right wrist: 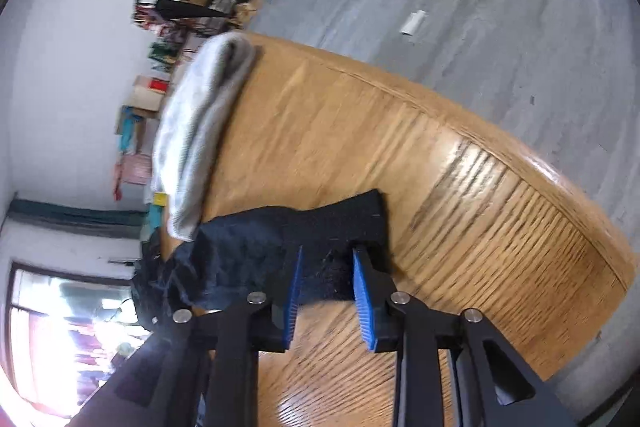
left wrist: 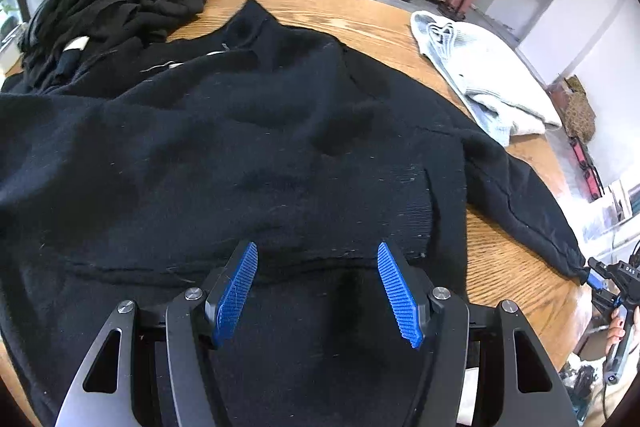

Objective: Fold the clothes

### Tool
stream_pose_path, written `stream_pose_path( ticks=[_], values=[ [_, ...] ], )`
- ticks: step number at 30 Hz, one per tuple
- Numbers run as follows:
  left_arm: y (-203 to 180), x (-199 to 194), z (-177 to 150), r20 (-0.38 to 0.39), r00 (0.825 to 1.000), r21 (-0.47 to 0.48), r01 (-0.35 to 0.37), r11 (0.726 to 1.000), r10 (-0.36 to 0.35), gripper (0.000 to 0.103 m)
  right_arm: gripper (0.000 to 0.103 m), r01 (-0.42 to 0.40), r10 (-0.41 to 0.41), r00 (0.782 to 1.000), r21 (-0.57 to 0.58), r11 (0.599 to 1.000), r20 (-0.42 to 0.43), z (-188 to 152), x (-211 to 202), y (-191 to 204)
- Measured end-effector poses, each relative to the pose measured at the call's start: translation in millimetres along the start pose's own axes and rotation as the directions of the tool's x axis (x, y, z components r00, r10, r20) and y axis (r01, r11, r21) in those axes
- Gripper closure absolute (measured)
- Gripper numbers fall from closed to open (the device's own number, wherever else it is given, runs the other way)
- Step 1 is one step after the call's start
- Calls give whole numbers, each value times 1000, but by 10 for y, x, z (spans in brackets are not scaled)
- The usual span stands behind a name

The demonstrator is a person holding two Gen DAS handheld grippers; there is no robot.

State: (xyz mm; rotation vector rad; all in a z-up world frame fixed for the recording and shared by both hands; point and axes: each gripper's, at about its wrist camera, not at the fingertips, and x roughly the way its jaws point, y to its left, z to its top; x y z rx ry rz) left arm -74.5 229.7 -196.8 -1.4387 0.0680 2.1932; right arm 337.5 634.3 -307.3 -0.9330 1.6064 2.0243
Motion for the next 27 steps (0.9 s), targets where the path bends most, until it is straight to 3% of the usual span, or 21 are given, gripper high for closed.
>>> stream_pose_path(
  ticks=[2, 4, 6, 7, 8, 11, 14, 18, 21, 23, 25, 27],
  values=[
    [4, -14, -3, 5, 1000, -1, -6, 1000, 6, 39, 62, -14, 14, 1000, 17, 1000, 15, 5, 9, 16],
    [-17, -27, 13, 18, 1000, 0, -15, 1000, 15, 39, 61, 12, -13, 1000, 8, 1000, 29, -11, 31, 75],
    [-44, -46, 41, 39, 999, 1, -27, 1000, 26, 39, 73, 70, -70, 997, -9, 997, 40, -18, 55, 136],
    [-63, -59, 60, 50, 998, 0, -26, 1000, 26, 39, 90, 118, -117, 992, -21, 993, 44, -14, 67, 166],
    [-93, -79, 98, 63, 998, 2, -18, 1000, 17, 39, 96, 147, -145, 988, -35, 989, 49, 5, 62, 175],
    [-239, -99, 275, 109, 994, 21, -15, 1000, 13, 39, 96, 75, -68, 994, -73, 995, 91, 47, -51, 328],
    [-403, -58, 512, 157, 986, 28, -55, 998, 50, 39, 97, 58, -21, 984, -204, 977, 179, 132, -339, 810],
    [-576, 177, 742, 124, 987, 36, -106, 994, 100, 39, 97, -2, 92, 960, -319, 948, 265, 330, -766, 1472],
    [-669, 378, 742, 76, 989, 84, -131, 988, 125, 39, 97, -9, 156, 937, -425, 905, 312, 357, -1025, 1979],
    [-745, 499, 640, 51, 989, 153, -142, 978, 136, 39, 97, 6, 175, 928, -484, 875, 328, 335, -1119, 2241],
    [-850, 610, 510, 43, 984, 258, -178, 950, 173, 38, 97, 45, 167, 924, -530, 847, 345, 293, -1148, 2430],
    [-989, 595, 324, 154, 963, 371, -264, 890, 221, 38, 97, 59, 158, 925, -543, 838, 345, 266, -1109, 2506]
  ],
)
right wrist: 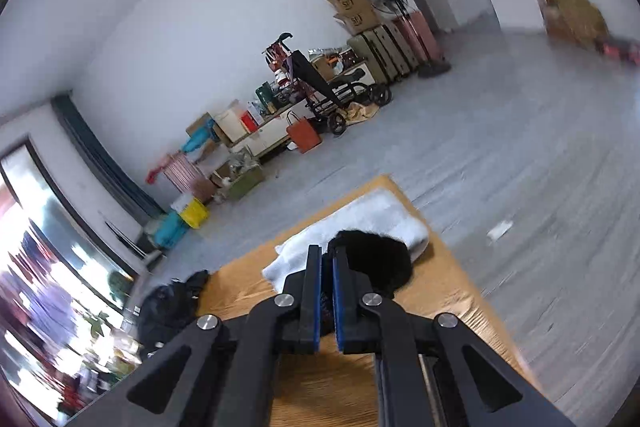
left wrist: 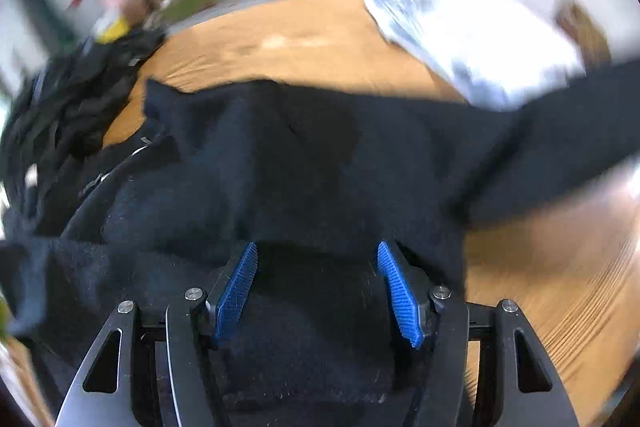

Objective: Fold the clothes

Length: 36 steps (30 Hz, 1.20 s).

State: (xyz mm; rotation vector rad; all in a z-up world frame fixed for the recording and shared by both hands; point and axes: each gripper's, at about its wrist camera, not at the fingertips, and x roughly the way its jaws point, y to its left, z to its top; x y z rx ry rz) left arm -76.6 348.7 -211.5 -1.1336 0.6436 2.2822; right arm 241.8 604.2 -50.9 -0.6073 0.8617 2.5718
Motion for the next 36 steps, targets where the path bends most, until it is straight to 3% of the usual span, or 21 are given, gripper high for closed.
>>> stream_pose_path(
  ticks=[2, 6, 8, 9, 10, 11, 12, 14, 17, 21, 26, 29, 36],
  values=[
    [-143, -60, -63, 59, 995, 97, -84, 992, 79, 39, 97, 11, -11, 1000, 4, 1000, 2, 19, 81, 19],
    [-277, -77, 8, 59, 984, 150, -177, 973, 170, 39, 97, 3, -3, 1000, 7, 1000, 18, 73, 149, 27],
    [-138, -70, 77, 15, 994, 93, -106, 990, 105, 39, 97, -37, 37, 999, 1, 999, 24, 87, 111, 109],
    [32, -93, 86, 12, 1000, -5, -28, 1000, 29, 39, 97, -47, 47, 999, -15, 999, 28, 101, 74, 177],
    [221, -122, 91, 22, 998, -116, 58, 992, -56, 39, 97, -50, 51, 998, -34, 998, 28, 109, 36, 236],
    [410, -150, 95, 41, 990, -225, 143, 964, -138, 39, 97, -45, 47, 999, -47, 998, 26, 115, 0, 270],
    [530, -167, 105, 72, 979, -285, 202, 937, -190, 39, 97, -36, 38, 999, -54, 998, 26, 111, -21, 273],
    [630, -125, 163, 68, 969, -304, 249, 920, -240, 39, 97, -16, 17, 1000, -52, 999, 26, 84, -45, 240],
    [516, -7, 229, -9, 964, -237, 256, 937, -266, 40, 97, -15, 16, 1000, -8, 1000, 12, 38, -24, 114],
    [364, -107, 281, -19, 963, -164, 261, 951, -268, 44, 97, 14, -14, 1000, 11, 1000, 2, 66, -3, -6],
    [185, 77, 353, -139, 963, -104, 218, 970, -231, 44, 97, -4, 4, 1000, 11, 1000, 0, 96, 22, 16],
    [75, 118, 339, -150, 974, -75, 162, 984, -172, 42, 97, -16, 16, 1000, -9, 1000, -4, 77, 14, 89],
    [97, 143, 361, -158, 973, -111, 154, 982, -170, 36, 97, -66, 66, 998, -73, 995, 0, 126, -75, 406]
  ],
)
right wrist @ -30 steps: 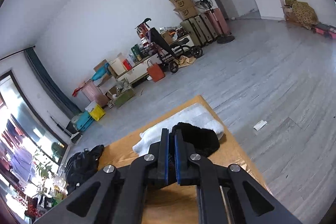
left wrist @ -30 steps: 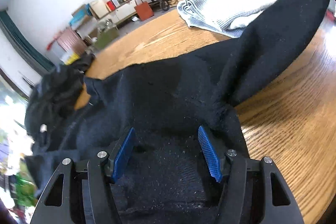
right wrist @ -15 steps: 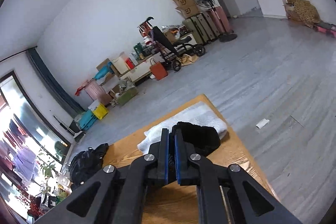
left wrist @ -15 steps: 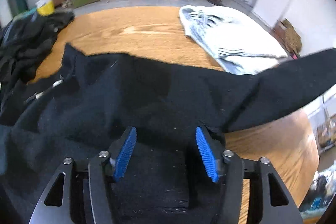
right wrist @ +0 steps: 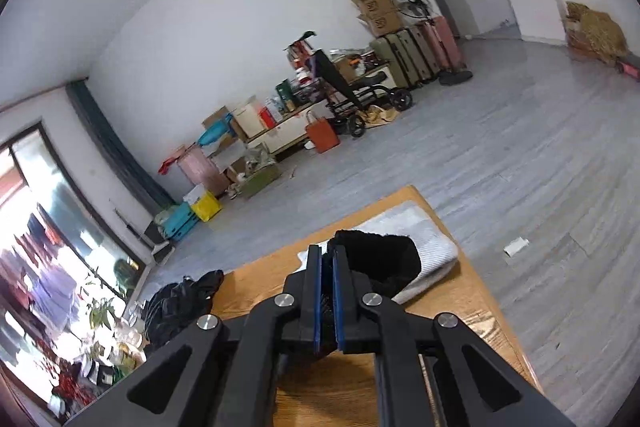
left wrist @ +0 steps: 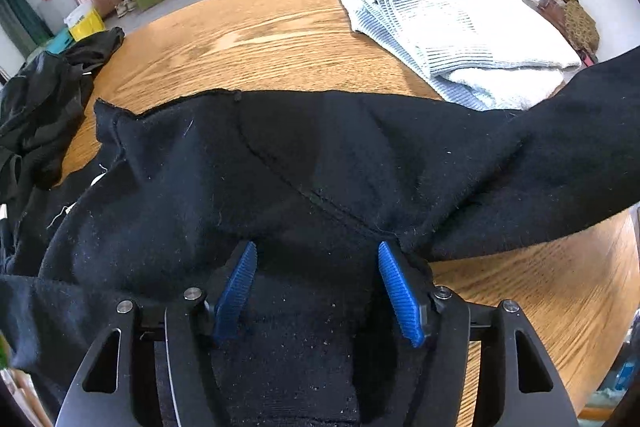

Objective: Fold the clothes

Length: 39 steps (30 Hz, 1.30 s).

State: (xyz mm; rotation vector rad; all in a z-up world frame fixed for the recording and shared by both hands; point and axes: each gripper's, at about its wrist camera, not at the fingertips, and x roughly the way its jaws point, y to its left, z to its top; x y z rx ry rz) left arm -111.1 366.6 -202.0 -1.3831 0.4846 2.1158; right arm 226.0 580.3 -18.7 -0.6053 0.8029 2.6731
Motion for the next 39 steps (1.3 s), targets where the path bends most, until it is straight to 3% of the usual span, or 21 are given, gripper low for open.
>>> stream_pose_path(
  ticks=[3, 5, 6, 7, 9, 10, 11, 12, 14, 17, 20, 23, 24, 28, 31, 33, 34, 35, 37, 38, 39],
  values=[
    [49, -44, -59, 26, 999, -11, 27, 1000, -27, 36, 97, -14, 14, 1000, -31, 999, -6, 3, -17, 188],
    [291, -155, -187, 71, 976, -123, 215, 969, -208, 36, 97, -19, 18, 1000, -47, 999, -20, 1, 13, 309],
    [421, -214, -255, 102, 948, -180, 315, 932, -301, 36, 97, -22, 20, 999, -67, 997, -27, 1, 35, 400],
    [590, -291, -349, 153, 902, -246, 430, 869, -403, 36, 97, -25, 22, 999, -90, 996, -35, 1, 58, 498],
    [1011, -500, -624, 279, 808, -363, 589, 722, -519, 36, 97, -50, 43, 998, -141, 989, -52, -17, 121, 755],
    [1191, -598, -756, 326, 784, -396, 620, 677, -528, 36, 97, -75, 65, 996, -170, 983, -63, -39, 165, 927],
    [1402, -741, -936, 373, 775, -418, 631, 653, -510, 36, 97, -100, 86, 993, -198, 975, -75, -61, 209, 1100],
    [1544, -842, -1066, 397, 778, -431, 627, 649, -487, 35, 97, -125, 107, 990, -226, 966, -87, -83, 253, 1272],
    [1849, -1026, -1378, 429, 805, -473, 587, 657, -411, 34, 97, -183, 153, 980, -281, 942, -125, -154, 363, 1650],
    [2197, -1310, -1890, 474, 832, -523, 530, 667, -289, 33, 97, -317, 246, 941, -346, 883, -232, -460, 635, 2379],
    [2528, -1538, -2430, 518, 845, -589, 463, 662, -130, 31, 97, -479, 355, 861, -350, 805, -363, -972, 955, 3125],
    [2807, -1566, -2877, 569, 820, -631, 481, 609, -58, 31, 97, -596, 401, 769, -329, 733, -498, -1601, 1350, 3832],
    [2884, -1533, -2985, 588, 807, -636, 502, 585, -53, 31, 97, -617, 396, 741, -318, 720, -542, -1866, 1516, 4038],
    [3083, -1540, -3167, 568, 823, -700, 481, 528, 3, 31, 97, -637, 307, 652, -281, 718, -693, -2939, 2185, 4596],
    [3148, -1470, -3208, 512, 856, -757, 411, 508, 72, 31, 96, -607, 201, 618, -298, 736, -760, -3607, 2586, 4720],
    [3210, -1466, -3270, 471, 876, -789, 364, 495, 106, 31, 90, -604, 172, 611, -315, 732, -773, -3743, 2637, 4694],
    [3239, -1441, -3286, 461, 880, -796, 352, 492, 116, 31, 68, -604, 159, 608, -324, 728, -778, -3797, 2653, 4676],
    [3250, -1417, -3287, 455, 883, -800, 346, 491, 118, 31, 55, -603, 146, 606, -332, 725, -782, -3851, 2669, 4658],
    [3260, -1367, -3279, 442, 889, -805, 335, 490, 119, 31, 55, -627, 161, 590, -324, 709, -791, -3810, 2567, 4566],
    [3247, -1344, -3243, 440, 891, -800, 334, 499, 110, 31, 49, -655, 196, 574, -302, 692, -795, -3686, 2423, 4479],
    [3221, -1349, -3200, 442, 891, -792, 331, 513, 107, 31, 44, -667, 229, 577, -290, 686, -784, -3529, 2287, 4373]
  ],
)
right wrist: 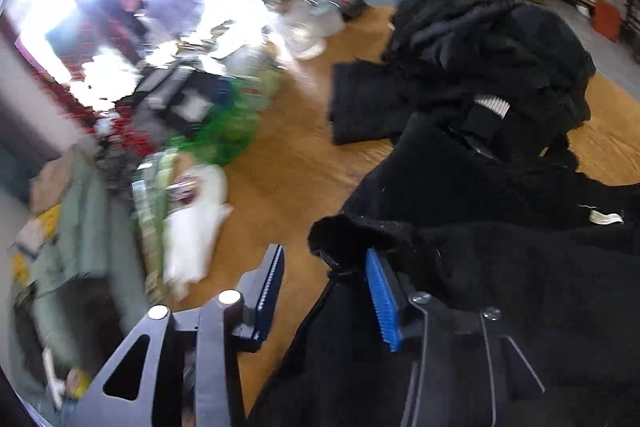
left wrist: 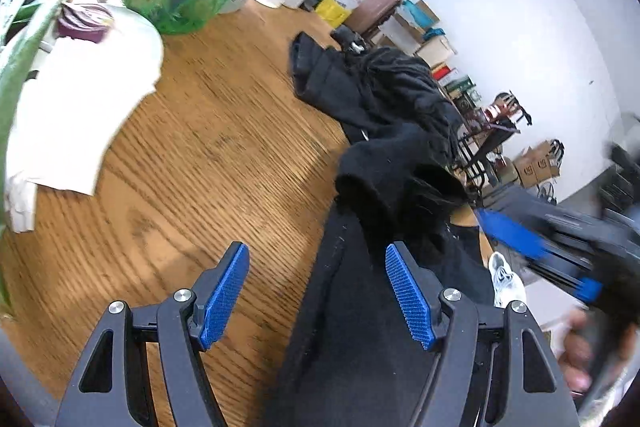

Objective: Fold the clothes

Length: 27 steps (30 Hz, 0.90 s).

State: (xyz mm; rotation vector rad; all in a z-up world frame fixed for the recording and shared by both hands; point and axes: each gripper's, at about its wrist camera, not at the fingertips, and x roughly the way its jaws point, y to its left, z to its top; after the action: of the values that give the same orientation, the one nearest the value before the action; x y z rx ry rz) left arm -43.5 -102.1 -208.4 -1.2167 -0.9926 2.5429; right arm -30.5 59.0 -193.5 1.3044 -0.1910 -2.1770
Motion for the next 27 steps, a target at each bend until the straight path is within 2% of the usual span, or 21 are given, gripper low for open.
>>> stream_pose_path(
  ticks=[1, 2, 5, 7, 9, 11, 12, 15, 17, 18, 21, 24, 27],
  values=[
    [-53, 6, -3, -1, 1000, 17, 3, 1000, -3, 31, 37, -14, 14, 999, -2, 1000, 33, -49, -231, -33],
    [-149, 22, 5, -6, 1000, 55, -1, 998, 2, 31, 29, 10, -11, 997, 9, 1000, 72, -123, -473, -149],
    [-438, 112, 69, -3, 996, 174, -91, 981, 93, 31, 26, 103, -112, 976, 57, 993, 189, -361, -1206, -547],
    [-621, 159, 104, -5, 992, 240, -122, 963, 127, 31, 26, 249, -269, 939, 114, 962, 213, -567, -1545, -917],
    [-875, 294, 159, -28, 989, 325, -131, 937, 148, 31, 36, 418, -444, 875, 163, 894, 191, -758, -1708, -1274],
    [-1159, 426, 132, -43, 986, 418, -127, 900, 159, 31, 58, 479, -514, 847, 222, 849, 136, -932, -1716, -1633],
    [-1304, 492, 115, -51, 985, 464, -123, 877, 165, 31, 59, 505, -542, 834, 250, 826, 105, -1018, -1713, -1813],
    [-1599, 815, 17, -98, 976, 549, -110, 828, 194, 31, 65, 461, -508, 856, 311, 831, 91, -1103, -1578, -2053],
    [-1671, 1045, -17, -107, 962, 556, -151, 817, 251, 31, 65, 431, -480, 871, 304, 849, 107, -1048, -1447, -2064],
    [-1666, 1123, -7, -104, 959, 548, -165, 820, 262, 31, 65, 419, -467, 876, 294, 859, 116, -1004, -1376, -2050],
    [-1613, 1314, 39, -93, 956, 527, -190, 828, 279, 31, 66, 474, -506, 857, 237, 848, 95, -817, -991, -2017],
    [-1422, 1461, 88, -67, 939, 546, -247, 800, 336, 31, 66, 514, -534, 845, 216, 830, 41, -830, -757, -2140],
    [-1286, 1528, 131, -53, 950, 546, -231, 805, 309, 30, 66, 542, -553, 833, 213, 813, -10, -878, -585, -2317]
  ],
)
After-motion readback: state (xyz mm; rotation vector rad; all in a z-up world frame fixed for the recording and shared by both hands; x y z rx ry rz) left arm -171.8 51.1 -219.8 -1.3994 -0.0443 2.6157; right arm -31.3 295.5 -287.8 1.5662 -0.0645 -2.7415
